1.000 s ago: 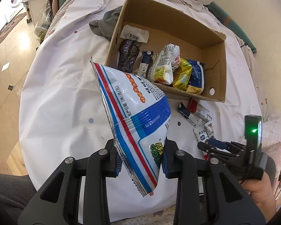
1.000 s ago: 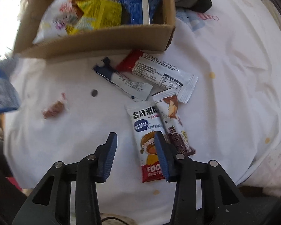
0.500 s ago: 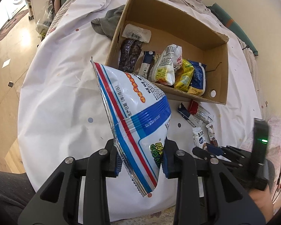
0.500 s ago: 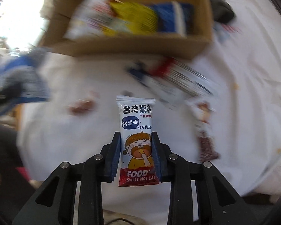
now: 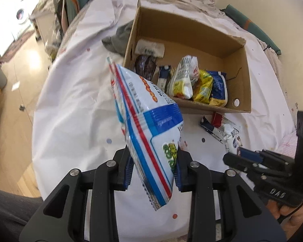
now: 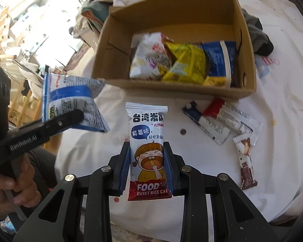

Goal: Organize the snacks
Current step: 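Carry the chip bag and rice cake bar into the box and open both grippers, then grasp the small wrapped candy with the left gripper while the right grasps the chocolate bar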

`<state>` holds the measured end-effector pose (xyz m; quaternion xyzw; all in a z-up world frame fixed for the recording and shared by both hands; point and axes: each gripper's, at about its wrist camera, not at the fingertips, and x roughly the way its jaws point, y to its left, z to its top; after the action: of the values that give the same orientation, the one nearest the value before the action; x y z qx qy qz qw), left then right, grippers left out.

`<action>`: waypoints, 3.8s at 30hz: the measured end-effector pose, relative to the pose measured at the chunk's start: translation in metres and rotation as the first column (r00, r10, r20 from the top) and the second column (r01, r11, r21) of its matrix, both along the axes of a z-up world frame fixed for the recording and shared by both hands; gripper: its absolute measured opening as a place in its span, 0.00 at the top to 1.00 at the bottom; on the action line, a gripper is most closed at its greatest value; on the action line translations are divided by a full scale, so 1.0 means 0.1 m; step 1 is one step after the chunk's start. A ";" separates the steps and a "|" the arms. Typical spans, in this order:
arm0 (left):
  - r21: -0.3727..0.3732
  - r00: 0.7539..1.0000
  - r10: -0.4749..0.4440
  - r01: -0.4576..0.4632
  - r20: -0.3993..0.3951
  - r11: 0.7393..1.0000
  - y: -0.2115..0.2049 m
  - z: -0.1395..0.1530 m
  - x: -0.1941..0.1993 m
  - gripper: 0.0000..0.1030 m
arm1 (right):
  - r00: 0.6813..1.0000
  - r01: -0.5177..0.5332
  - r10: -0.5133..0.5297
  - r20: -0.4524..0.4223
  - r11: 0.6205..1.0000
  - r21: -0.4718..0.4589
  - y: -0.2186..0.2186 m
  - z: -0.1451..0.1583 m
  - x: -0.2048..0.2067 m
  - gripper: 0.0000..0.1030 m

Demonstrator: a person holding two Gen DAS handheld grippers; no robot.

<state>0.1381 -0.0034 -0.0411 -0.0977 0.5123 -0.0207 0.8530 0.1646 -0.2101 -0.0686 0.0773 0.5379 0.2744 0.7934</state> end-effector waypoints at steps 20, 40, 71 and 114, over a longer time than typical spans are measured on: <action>0.099 0.982 -0.071 0.054 0.175 0.994 0.07 0.68 0.56 0.72 | 0.955 0.222 -0.262 0.142 0.943 0.247 -0.58 0.60 0.36 0.68; 0.119 0.986 -0.147 0.137 0.073 0.983 -0.16 0.09 1.22 0.72 | 0.954 0.279 -0.286 0.091 0.957 0.084 -0.55 0.32 1.18 0.68; 0.034 0.985 -0.123 0.120 0.123 0.992 -0.10 0.15 1.21 0.21 | 0.952 0.291 -0.296 0.079 0.954 0.074 -0.51 0.21 1.27 0.27; 0.019 0.995 -0.070 0.069 0.072 0.997 0.03 0.03 0.38 0.22 | 0.931 0.362 -0.366 0.016 0.926 0.110 -1.07 0.30 0.26 0.27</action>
<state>0.1759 -0.0007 -0.0384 -0.0720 0.4842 -0.0499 0.8706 0.1905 -0.3167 -0.0390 0.2122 0.4847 0.1519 0.8349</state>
